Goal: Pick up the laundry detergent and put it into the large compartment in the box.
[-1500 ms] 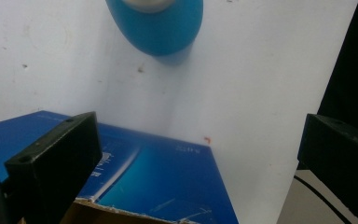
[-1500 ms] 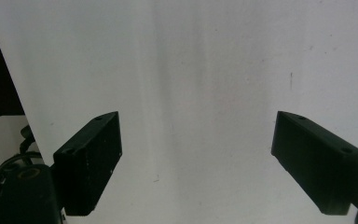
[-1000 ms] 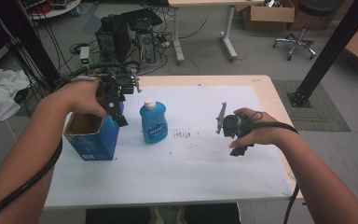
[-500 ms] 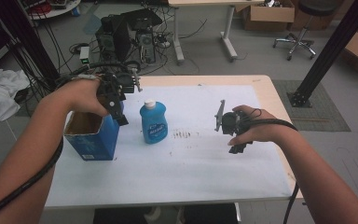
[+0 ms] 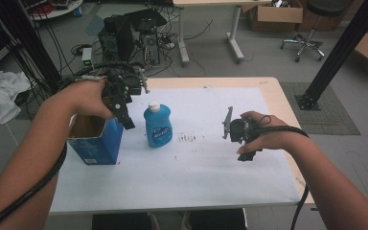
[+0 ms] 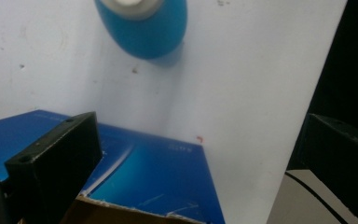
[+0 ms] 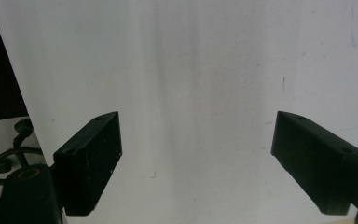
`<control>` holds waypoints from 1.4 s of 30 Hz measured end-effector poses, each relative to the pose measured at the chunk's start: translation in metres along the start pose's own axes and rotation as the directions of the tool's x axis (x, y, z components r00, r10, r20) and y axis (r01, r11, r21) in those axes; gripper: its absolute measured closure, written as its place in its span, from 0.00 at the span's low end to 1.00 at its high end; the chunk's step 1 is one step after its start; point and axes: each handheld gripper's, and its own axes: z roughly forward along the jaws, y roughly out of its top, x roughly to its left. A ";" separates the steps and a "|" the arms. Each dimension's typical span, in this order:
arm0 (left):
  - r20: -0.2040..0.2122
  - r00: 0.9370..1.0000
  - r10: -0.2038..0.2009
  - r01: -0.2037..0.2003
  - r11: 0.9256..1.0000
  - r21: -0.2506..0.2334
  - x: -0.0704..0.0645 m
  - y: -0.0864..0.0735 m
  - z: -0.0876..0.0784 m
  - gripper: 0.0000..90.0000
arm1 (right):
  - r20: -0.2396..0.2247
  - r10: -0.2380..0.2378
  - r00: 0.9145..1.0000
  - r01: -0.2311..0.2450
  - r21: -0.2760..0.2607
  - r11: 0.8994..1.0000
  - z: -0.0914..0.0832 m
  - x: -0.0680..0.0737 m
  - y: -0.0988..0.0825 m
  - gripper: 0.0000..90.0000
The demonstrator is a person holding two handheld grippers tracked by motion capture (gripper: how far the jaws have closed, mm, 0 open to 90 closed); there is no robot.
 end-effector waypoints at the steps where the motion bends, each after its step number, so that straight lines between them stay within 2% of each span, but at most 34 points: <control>1: 0.002 1.000 0.000 0.000 1.000 0.003 0.000 0.001 0.000 0.00 | 0.002 -0.002 1.000 0.002 0.000 1.000 0.000 0.001 0.000 0.18; 5: -0.002 1.000 -0.006 0.006 1.000 0.017 -0.001 0.003 -0.001 0.00 | 0.007 -0.004 1.000 0.005 -0.010 1.000 -0.002 0.003 0.001 0.18; 12: 0.021 0.999 -0.040 0.040 0.999 0.020 0.001 0.007 -0.001 0.00 | 0.013 -0.016 1.000 0.016 -0.020 1.000 -0.004 0.005 0.002 0.18; 13: 0.021 0.998 -0.054 0.053 0.998 0.030 0.003 0.009 -0.002 0.00 | 0.015 -0.019 1.000 0.020 -0.021 1.000 -0.004 0.005 0.002 0.18; 19: 0.023 0.997 -0.069 0.067 0.996 0.061 0.005 0.020 -0.003 0.00 | 0.021 -0.026 0.999 0.026 -0.027 0.999 -0.006 0.006 0.003 0.18; 22: 0.030 0.996 -0.084 0.082 0.995 0.058 0.007 0.024 -0.006 0.00 | 0.025 -0.030 0.999 0.031 -0.030 0.999 -0.007 0.007 0.003 0.18; 25: 0.030 0.996 -0.080 0.078 0.995 0.059 0.007 0.030 -0.007 0.00 | 0.021 -0.028 0.999 0.028 -0.047 0.998 -0.007 0.006 0.001 0.18; 27: 0.028 0.997 -0.078 0.076 0.995 0.069 0.007 0.035 -0.007 0.00 | 0.021 -0.027 0.999 0.028 -0.039 0.999 -0.006 0.006 -0.001 0.18; 30: 0.027 0.998 -0.059 0.057 0.996 0.069 0.007 0.042 -0.006 0.00 | 0.022 -0.023 0.999 0.024 -0.043 0.999 -0.007 0.005 -0.002 0.18; 35: 0.021 0.998 -0.065 0.063 0.994 0.091 0.011 0.052 -0.003 0.00 | 0.020 -0.026 0.999 0.027 -0.043 0.999 -0.006 0.006 -0.002 0.18; 42: 0.021 0.998 -0.067 0.064 0.994 0.093 0.014 0.061 0.000 0.00 | 0.022 -0.028 0.999 0.029 -0.044 0.999 -0.006 0.007 0.000 0.18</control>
